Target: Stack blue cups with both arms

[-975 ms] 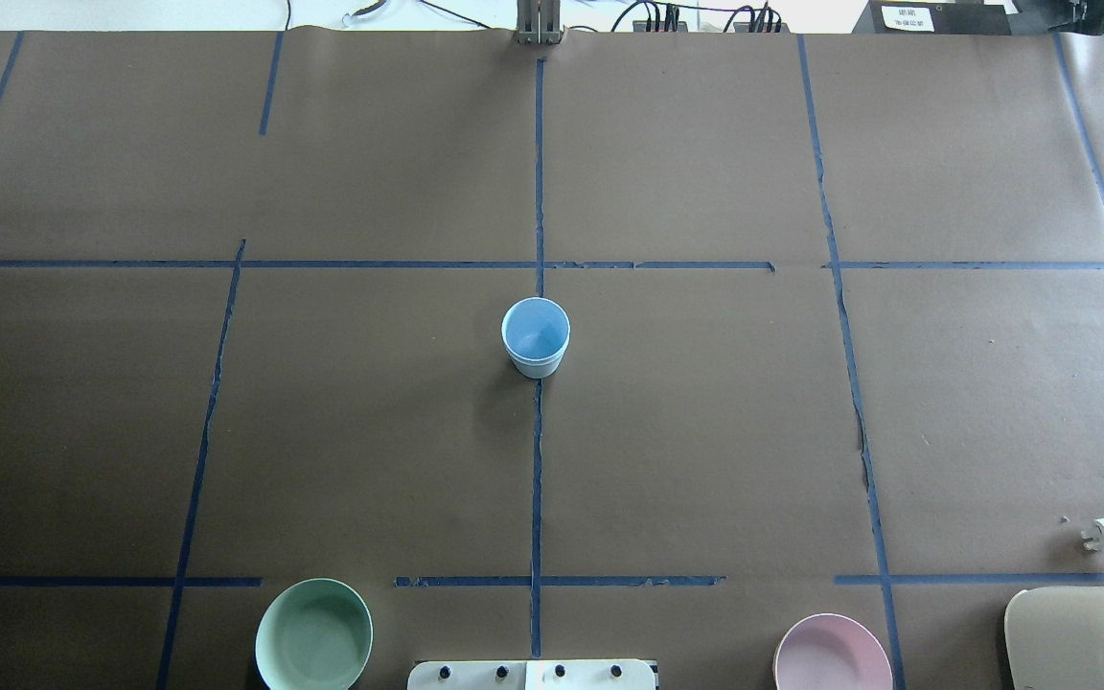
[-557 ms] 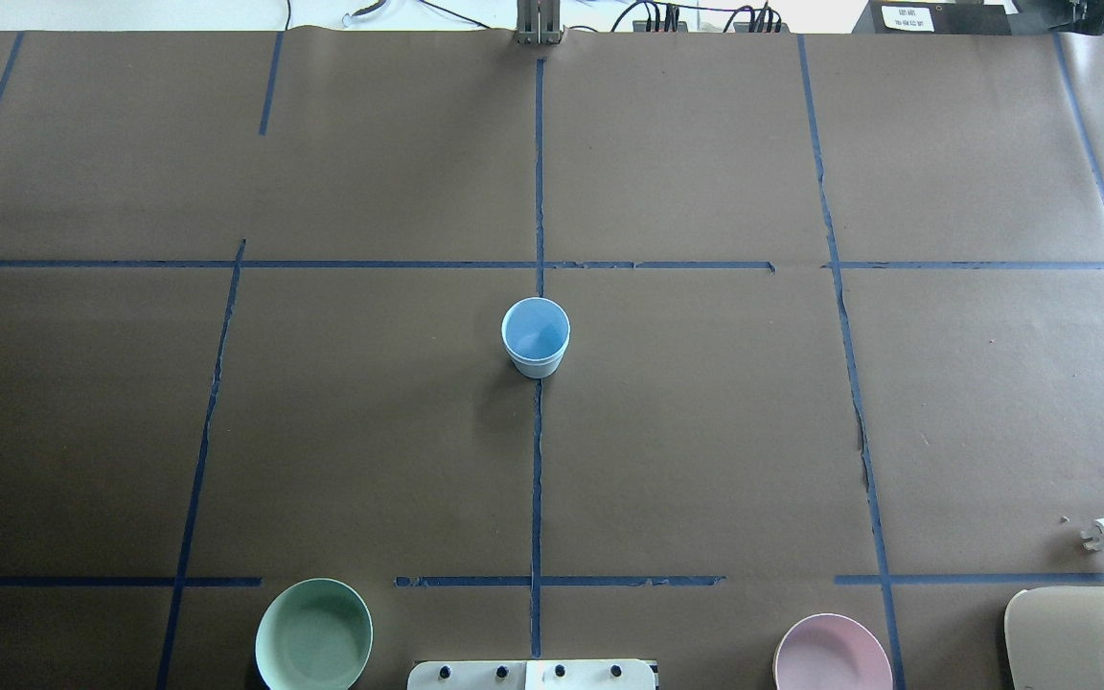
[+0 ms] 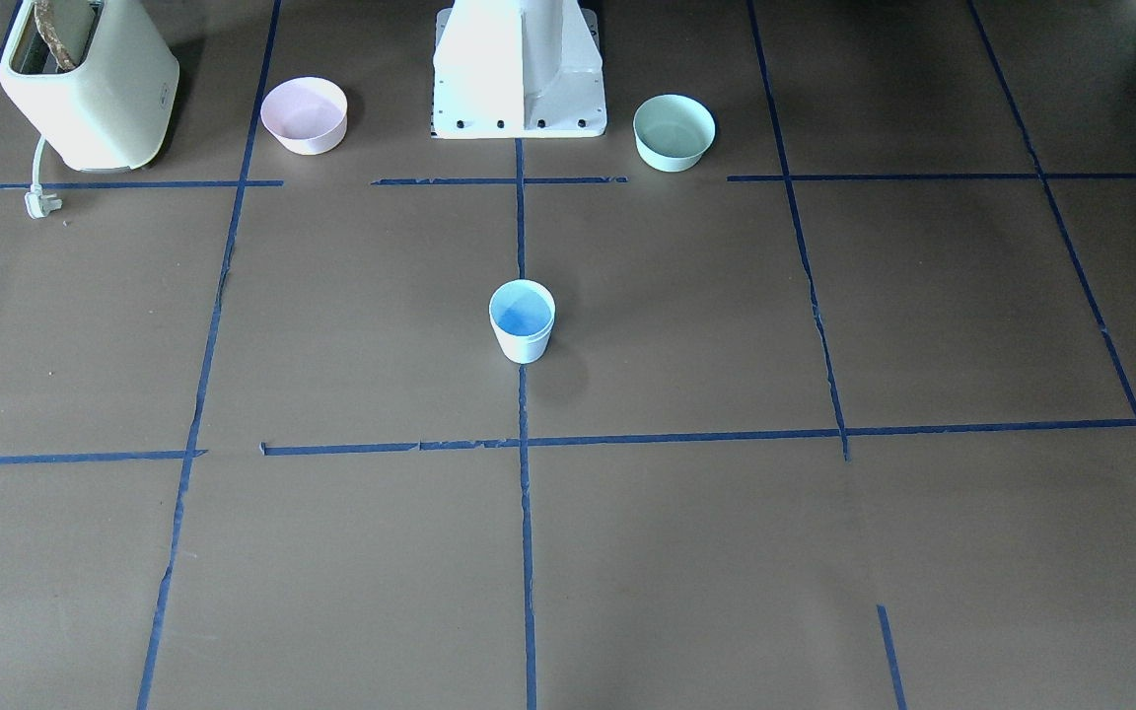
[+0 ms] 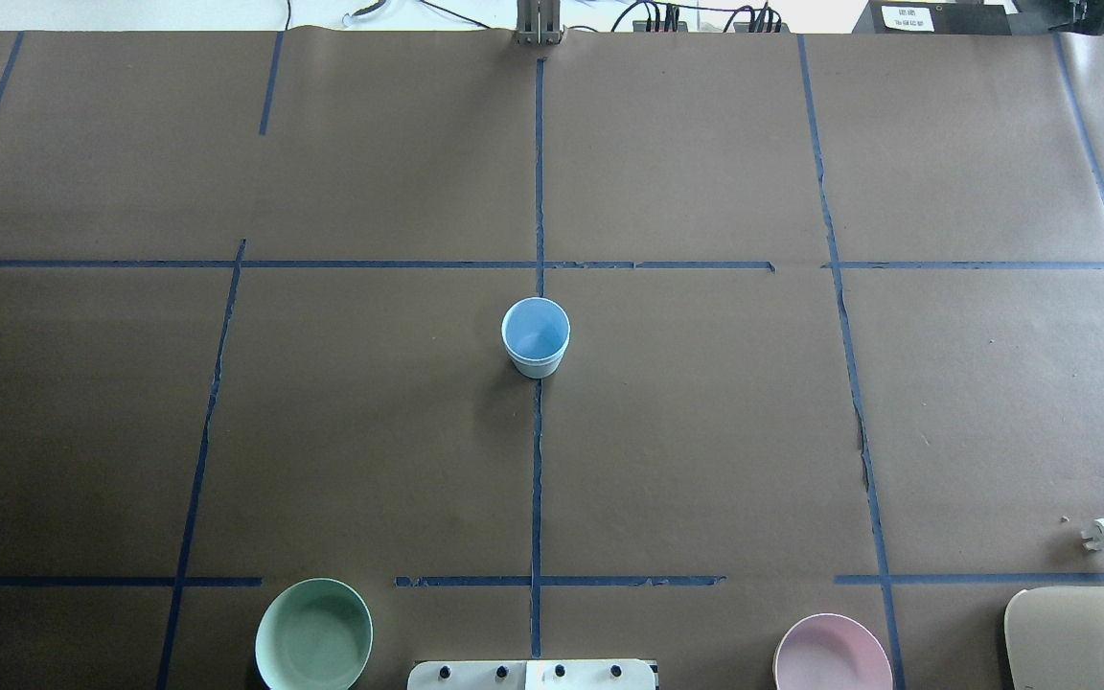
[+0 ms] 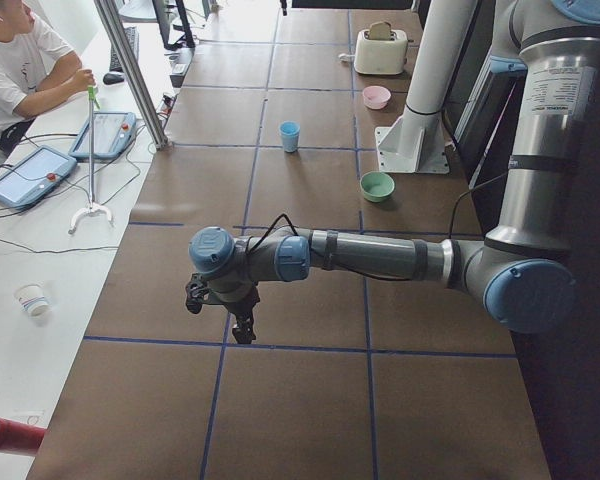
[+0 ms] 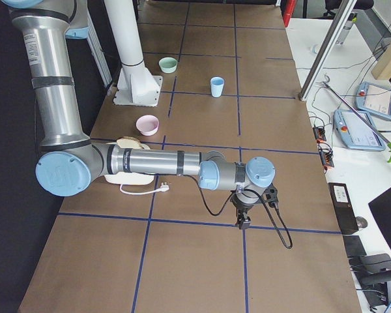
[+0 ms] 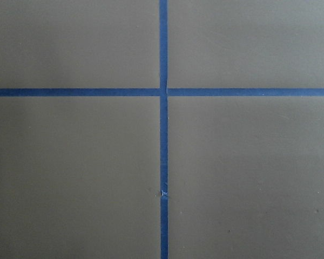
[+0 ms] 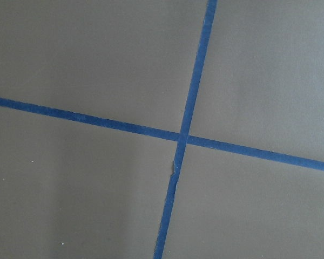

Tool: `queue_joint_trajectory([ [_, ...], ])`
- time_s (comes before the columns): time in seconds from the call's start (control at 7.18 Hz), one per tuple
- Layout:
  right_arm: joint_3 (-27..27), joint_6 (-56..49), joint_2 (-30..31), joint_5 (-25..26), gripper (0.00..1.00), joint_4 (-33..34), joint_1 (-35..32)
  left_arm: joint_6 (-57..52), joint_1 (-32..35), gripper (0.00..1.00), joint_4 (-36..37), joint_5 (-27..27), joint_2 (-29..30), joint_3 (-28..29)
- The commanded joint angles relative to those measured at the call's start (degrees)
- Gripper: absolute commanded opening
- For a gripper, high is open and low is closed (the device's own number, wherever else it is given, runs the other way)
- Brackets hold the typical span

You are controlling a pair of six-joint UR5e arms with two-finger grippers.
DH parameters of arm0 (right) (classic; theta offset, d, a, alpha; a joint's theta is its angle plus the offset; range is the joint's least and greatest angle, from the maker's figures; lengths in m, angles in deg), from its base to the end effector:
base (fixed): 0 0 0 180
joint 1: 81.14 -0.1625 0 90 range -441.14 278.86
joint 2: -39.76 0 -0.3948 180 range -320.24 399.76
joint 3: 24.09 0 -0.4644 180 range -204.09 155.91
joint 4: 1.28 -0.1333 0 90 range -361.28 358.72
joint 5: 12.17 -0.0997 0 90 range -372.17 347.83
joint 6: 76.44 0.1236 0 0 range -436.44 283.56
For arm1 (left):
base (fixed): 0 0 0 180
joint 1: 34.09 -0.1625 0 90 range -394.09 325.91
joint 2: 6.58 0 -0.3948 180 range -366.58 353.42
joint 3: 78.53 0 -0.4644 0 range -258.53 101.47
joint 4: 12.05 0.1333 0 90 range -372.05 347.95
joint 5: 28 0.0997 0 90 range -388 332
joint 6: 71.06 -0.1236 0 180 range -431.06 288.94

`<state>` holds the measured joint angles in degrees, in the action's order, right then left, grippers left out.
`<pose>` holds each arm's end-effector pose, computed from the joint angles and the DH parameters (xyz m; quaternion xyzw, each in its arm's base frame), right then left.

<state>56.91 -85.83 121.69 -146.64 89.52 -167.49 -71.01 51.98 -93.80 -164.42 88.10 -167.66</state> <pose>0.0074 -0.6185 0.6521 0.0050 -0.3786 -0.0994 0.9202 -0.0033 -0.5900 0.6178 -0.0493 0.3923 0.0158 0.9184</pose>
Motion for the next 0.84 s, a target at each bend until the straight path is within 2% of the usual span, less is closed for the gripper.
queue_joint_trajectory([
  [0.0, 0.0, -0.1, -1.6, -0.5, 1.0, 0.7, -2.8, -0.4, 0.4, 1.0, -0.1, 0.1, 0.1, 0.1],
  [0.42, -0.9, -0.5, -1.2, 0.3, 1.0, 0.1, -2.9, -0.4, 1.1, 1.0, -0.1, 3.6, 0.8, -0.3],
  [0.7, -0.8, -0.1, -1.1, 0.3, 1.0, 0.0, -2.9, -0.2, 1.1, 1.0, 0.0, 3.4, 0.2, -0.2],
])
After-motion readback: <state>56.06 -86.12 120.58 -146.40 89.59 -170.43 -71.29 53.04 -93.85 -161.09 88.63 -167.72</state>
